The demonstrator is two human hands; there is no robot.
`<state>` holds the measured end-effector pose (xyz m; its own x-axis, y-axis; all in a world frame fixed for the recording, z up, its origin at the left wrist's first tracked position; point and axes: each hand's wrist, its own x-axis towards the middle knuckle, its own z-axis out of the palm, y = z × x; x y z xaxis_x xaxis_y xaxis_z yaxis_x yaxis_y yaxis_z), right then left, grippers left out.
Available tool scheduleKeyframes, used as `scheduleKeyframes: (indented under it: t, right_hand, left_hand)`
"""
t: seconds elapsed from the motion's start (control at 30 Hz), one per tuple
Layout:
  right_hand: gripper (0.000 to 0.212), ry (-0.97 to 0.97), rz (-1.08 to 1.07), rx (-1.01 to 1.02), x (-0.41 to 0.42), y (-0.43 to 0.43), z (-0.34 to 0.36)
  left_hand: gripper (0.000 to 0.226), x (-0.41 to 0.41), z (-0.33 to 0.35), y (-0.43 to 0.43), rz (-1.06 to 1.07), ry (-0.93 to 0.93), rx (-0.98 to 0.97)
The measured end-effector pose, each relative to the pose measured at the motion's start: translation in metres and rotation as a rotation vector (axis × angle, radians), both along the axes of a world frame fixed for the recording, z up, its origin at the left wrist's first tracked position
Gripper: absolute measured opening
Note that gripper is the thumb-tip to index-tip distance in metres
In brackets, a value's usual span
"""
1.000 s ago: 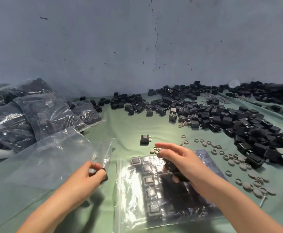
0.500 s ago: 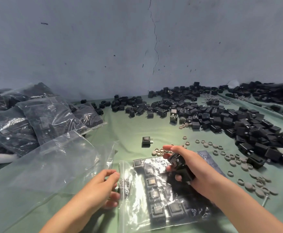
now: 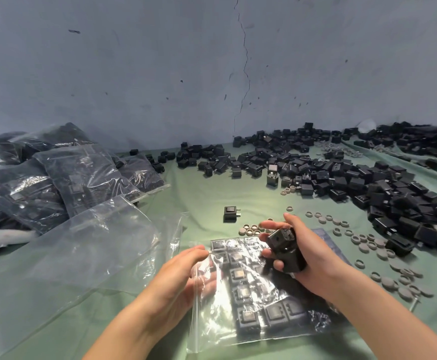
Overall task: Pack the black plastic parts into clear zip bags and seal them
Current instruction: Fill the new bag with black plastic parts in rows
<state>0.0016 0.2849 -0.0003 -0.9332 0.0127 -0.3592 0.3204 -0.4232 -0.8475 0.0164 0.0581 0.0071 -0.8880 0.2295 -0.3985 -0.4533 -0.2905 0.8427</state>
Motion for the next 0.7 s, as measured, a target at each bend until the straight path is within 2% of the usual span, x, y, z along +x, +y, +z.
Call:
scheduleKeyframes:
  t: [0.07,0.17,0.3,0.37,0.43,0.47,0.53,0.63,0.7]
  right_hand:
    - [0.052,0.0,0.008,-0.015,0.0,0.0,0.001]
    - [0.047,0.004,0.044,-0.023,0.001,-0.002,0.001]
    - [0.035,0.001,0.077,-0.022,0.003,-0.005,0.002]
    - [0.032,0.007,0.077,-0.03,0.005,-0.007,0.003]
    - [0.031,0.033,0.081,-0.025,0.007,-0.011,0.004]
    - [0.031,0.054,0.084,-0.007,0.009,-0.014,0.005]
    - [0.027,0.12,0.083,0.065,0.012,-0.023,0.005]
    - [0.019,0.281,0.059,0.23,0.018,-0.045,0.005]
    - [0.019,0.381,0.06,0.279,0.024,-0.058,0.004]
  left_hand:
    - [0.017,0.003,0.004,0.001,0.034,0.005,-0.028]
    - [0.019,0.002,-0.002,0.003,0.138,0.065,-0.321]
    - [0.021,0.002,-0.011,-0.001,0.186,0.17,-0.503]
    - [0.022,0.005,-0.015,-0.003,0.249,0.328,-0.688]
    - [0.022,0.014,-0.011,-0.004,0.304,0.636,-0.94]
    - [0.02,0.018,-0.007,-0.002,0.299,0.778,-0.964]
    - [0.016,0.026,-0.001,0.007,0.187,0.889,-0.873]
    - [0.023,0.033,-0.001,0.026,0.004,0.782,-0.584]
    - [0.024,0.036,-0.005,0.034,-0.062,0.77,-0.485]
